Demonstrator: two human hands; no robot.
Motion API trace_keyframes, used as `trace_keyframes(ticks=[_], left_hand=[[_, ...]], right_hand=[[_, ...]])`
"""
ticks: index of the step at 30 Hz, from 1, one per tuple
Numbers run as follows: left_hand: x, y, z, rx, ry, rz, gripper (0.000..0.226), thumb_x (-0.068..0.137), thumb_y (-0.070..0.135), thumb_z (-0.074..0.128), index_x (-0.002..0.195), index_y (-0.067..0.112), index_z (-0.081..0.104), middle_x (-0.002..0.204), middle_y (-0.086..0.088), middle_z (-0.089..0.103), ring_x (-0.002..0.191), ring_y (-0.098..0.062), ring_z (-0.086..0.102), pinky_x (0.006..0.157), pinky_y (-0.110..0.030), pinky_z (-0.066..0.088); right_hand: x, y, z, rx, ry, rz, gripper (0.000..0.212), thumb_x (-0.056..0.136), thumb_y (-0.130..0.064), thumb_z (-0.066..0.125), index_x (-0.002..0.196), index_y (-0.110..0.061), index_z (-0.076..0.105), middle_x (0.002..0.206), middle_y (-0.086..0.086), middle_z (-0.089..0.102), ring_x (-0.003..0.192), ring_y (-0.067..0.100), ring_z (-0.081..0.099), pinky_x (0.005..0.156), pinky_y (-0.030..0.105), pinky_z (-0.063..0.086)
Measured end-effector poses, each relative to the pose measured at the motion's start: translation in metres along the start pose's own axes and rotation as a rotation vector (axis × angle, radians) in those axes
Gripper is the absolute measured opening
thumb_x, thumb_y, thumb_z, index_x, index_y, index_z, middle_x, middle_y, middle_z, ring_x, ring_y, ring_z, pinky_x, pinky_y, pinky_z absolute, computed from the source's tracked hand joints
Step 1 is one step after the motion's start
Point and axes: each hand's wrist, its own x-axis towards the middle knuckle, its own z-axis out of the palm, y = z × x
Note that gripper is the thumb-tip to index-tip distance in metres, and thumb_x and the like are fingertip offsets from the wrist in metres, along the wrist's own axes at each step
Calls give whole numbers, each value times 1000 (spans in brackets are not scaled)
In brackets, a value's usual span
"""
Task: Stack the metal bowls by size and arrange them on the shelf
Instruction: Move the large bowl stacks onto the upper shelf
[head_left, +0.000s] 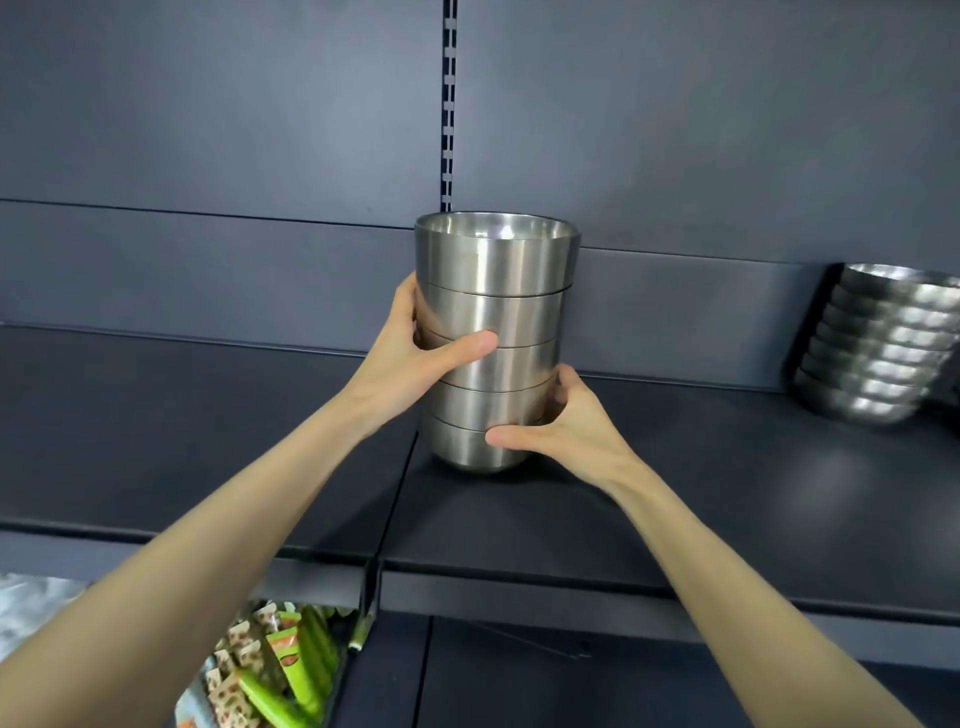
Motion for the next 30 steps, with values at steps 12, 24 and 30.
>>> trace_keyframes(ticks=[12, 24, 30], left_hand=[[-44, 47, -28, 112, 167, 0, 76, 73, 34, 74, 137, 21, 35, 87, 24, 51, 77, 19, 56, 67, -1, 43], [-144, 81, -152, 129, 293, 64, 81, 65, 42, 78, 134, 25, 38, 106, 22, 61, 89, 13, 60, 68, -5, 46], [-210, 78, -250, 141, 304, 62, 83, 67, 39, 80, 136, 26, 36, 109, 21, 59, 88, 15, 60, 69, -3, 45]], right_hand=[[-26, -41, 12, 65, -97, -93, 71, 53, -30, 93, 112, -25, 54, 106, -14, 71, 95, -2, 65, 74, 12, 47], [-75, -122, 129, 158, -229, -203, 79, 55, -22, 93, 122, -22, 52, 113, -12, 68, 96, -7, 63, 68, 3, 47], [-110, -163, 235, 213, -275, -205, 83, 55, -19, 93, 126, -23, 50, 114, -12, 66, 97, -6, 62, 70, 7, 49]])
